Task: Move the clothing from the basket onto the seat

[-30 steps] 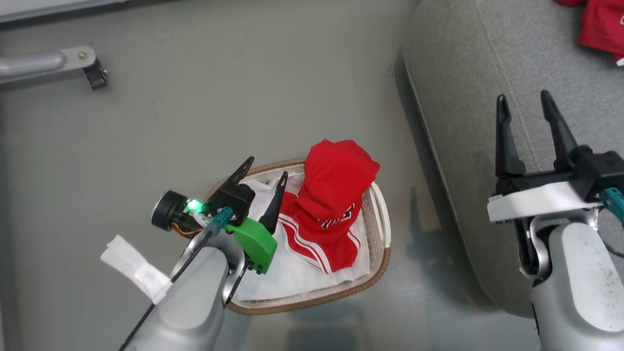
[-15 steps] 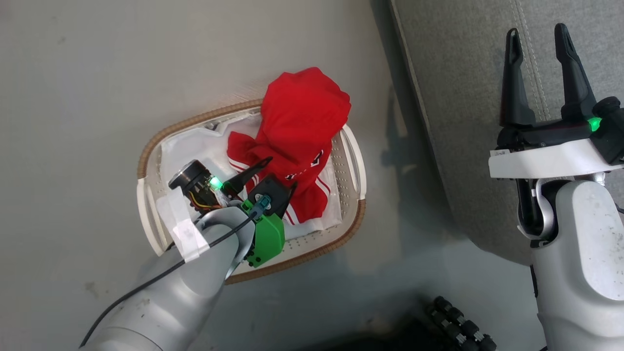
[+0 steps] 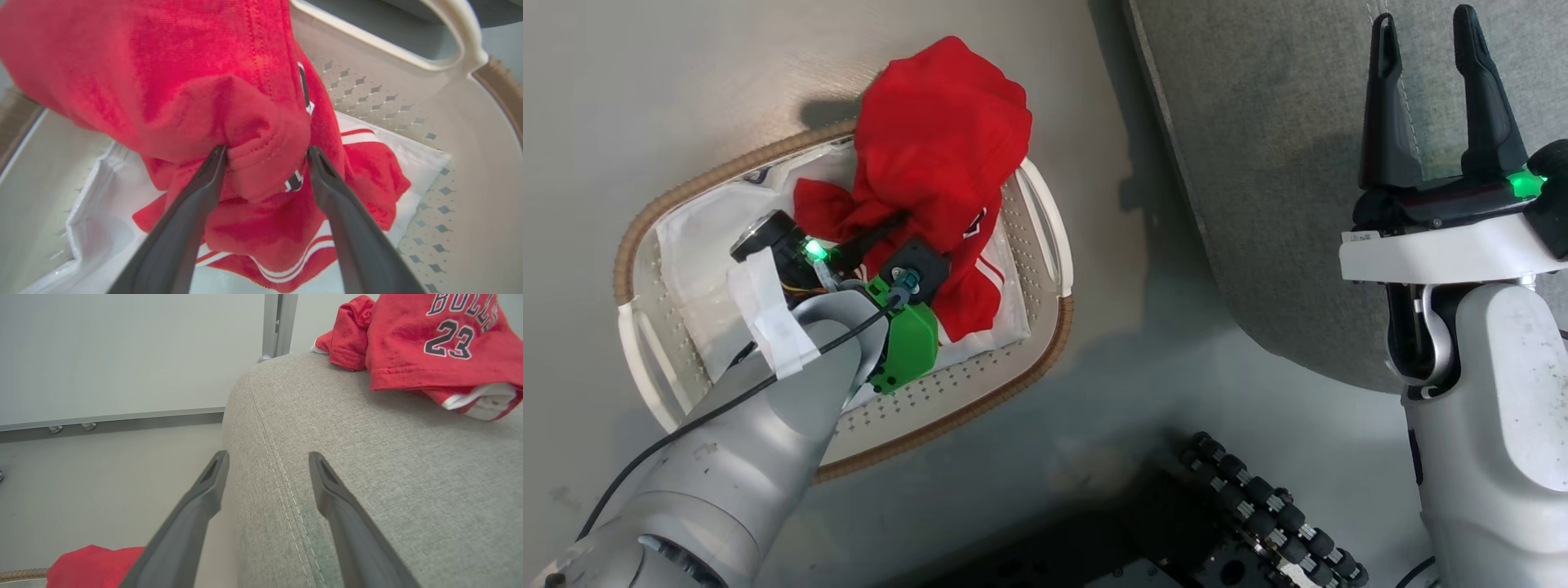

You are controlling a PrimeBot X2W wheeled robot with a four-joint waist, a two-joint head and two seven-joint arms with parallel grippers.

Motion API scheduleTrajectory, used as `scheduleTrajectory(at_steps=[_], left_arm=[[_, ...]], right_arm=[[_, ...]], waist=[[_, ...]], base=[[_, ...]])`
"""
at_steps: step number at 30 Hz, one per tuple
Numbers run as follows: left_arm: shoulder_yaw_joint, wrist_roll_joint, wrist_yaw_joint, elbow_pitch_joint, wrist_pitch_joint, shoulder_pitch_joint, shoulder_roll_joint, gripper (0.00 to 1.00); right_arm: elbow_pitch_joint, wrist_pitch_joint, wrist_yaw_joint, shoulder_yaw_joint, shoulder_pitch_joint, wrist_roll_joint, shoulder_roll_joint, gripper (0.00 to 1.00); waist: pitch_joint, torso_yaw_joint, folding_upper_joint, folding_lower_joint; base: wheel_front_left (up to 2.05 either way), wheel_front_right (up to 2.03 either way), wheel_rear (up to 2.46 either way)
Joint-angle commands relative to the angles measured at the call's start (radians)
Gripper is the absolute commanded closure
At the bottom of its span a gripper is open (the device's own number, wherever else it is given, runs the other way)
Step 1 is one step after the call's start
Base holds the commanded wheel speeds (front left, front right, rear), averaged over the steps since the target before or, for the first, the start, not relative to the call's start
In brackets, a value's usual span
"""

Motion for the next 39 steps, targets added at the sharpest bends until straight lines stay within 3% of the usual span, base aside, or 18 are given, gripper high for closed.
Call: scheduleTrajectory(at_steps=[1, 2, 3, 4, 5, 10, 18, 29, 39], left_arm=[[0.004, -0.014, -0.002, 0.006, -0.006, -0.024, 0.010, 0.16], [0.002, -0.016, -0.002, 0.008, -0.007, -0.025, 0.009, 0.52], [0.003, -0.020, -0.002, 0.009, -0.009, -0.026, 0.006, 0.65], [0.002, -0.022, -0.002, 0.008, -0.010, -0.026, 0.004, 0.89], [0.005, -0.030, -0.002, 0.007, -0.012, -0.024, 0.001, 1.00], [0.027, -0.060, 0.002, -0.027, -0.015, 0.001, -0.011, 1.00], [0.070, -0.065, 0.026, -0.204, -0.014, 0.079, 0.019, 1.00], [0.099, -0.009, 0.029, -0.469, -0.014, 0.190, 0.083, 1.00], [0.097, 0.019, 0.011, -0.601, -0.015, 0.170, 0.155, 1.00]], right_arm=[[0.003, -0.002, -0.001, 0.004, -0.010, 0.010, -0.001, 0.00], [0.006, -0.002, -0.001, 0.005, -0.011, 0.010, -0.001, 0.00], [0.008, -0.002, -0.001, 0.007, -0.010, 0.009, -0.001, 0.00], [0.011, -0.002, -0.001, 0.008, -0.010, 0.007, -0.001, 0.00], [0.013, -0.002, -0.001, 0.010, -0.009, 0.005, -0.001, 0.00], [0.030, -0.002, -0.001, 0.007, -0.006, -0.013, -0.002, 0.00], [0.074, -0.002, -0.001, -0.007, 0.026, -0.085, -0.002, 0.00], [0.144, -0.002, -0.001, -0.037, 0.118, -0.172, -0.002, 0.00], [0.199, -0.002, -0.001, -0.045, 0.233, -0.214, -0.002, 0.00]], waist=[[0.024, -0.023, -0.0001, -0.0002], [0.023, -0.021, -0.0001, -0.0002], [0.020, -0.018, -0.0001, -0.0002], [0.017, -0.015, -0.0001, -0.0002], [0.012, -0.011, -0.0001, -0.0002], [-0.022, 0.016, -0.0001, -0.0002], [-0.127, 0.079, -0.0001, -0.0002], [-0.349, 0.162, -0.0001, -0.0002], [-0.579, 0.217, -0.0001, -0.0002]], base=[[0.00, 0.00, 0.00], [0.00, 0.00, 0.00], [0.00, 0.00, 0.00], [0.00, 0.00, 0.00], [0.00, 0.00, 0.00], [0.00, 0.00, 0.00], [0.00, 0.00, 0.00], [0.00, 0.00, 0.00], [0.00, 0.00, 0.00]])
